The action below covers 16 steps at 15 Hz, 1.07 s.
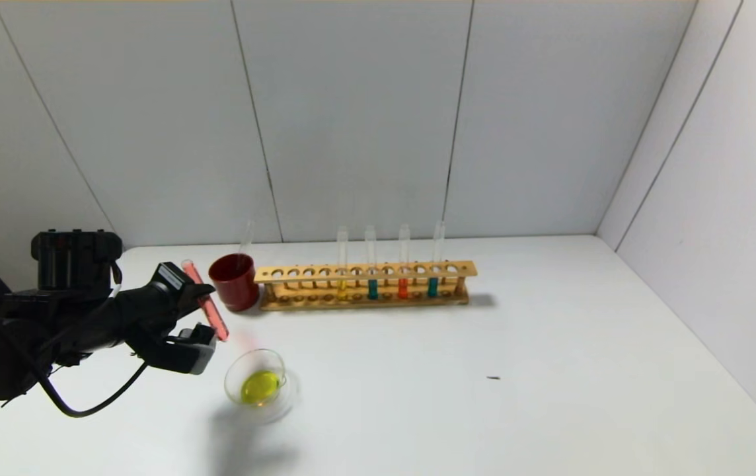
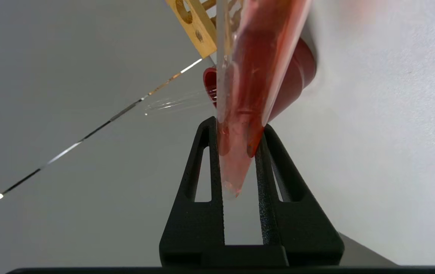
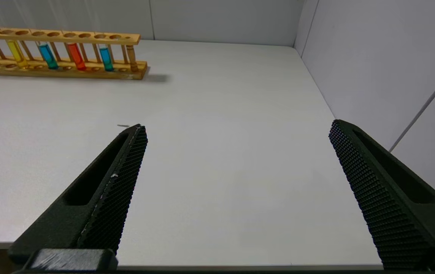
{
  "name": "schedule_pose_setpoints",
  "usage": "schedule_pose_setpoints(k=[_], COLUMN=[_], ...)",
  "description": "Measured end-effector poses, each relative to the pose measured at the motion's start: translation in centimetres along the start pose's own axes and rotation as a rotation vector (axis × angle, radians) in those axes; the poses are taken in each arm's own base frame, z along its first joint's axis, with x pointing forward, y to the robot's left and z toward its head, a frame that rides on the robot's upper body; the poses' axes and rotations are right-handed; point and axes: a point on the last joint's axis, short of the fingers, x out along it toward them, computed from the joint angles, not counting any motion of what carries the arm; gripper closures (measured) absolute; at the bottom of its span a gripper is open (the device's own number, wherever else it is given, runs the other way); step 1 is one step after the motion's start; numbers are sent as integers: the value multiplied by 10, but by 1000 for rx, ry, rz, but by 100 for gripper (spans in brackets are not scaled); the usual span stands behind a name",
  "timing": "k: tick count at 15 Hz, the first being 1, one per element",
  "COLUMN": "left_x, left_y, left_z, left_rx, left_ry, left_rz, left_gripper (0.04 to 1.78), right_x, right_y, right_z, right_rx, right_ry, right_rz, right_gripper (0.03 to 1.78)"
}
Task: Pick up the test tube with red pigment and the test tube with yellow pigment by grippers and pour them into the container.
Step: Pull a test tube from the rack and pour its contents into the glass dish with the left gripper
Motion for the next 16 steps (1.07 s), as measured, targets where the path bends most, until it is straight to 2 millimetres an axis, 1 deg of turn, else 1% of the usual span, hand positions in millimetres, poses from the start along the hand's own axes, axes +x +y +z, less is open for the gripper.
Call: schedule_pose_setpoints(k=[3,12,16], left_x=[3,10,11], left_y=[0,0,5], left_z=[-2,-3,-5], left_rx=[52,90,126], left_ry=[-3,-7,0], left_rz=[-1,-4,14], left_gripper=[151,151,151], right_x=[0,0,0], right_y=[0,0,0], right_z=[0,0,0], right_rx=[0,0,0], right_ry=[0,0,0], right_rz=[0,0,0], right_gripper=[6,6,6])
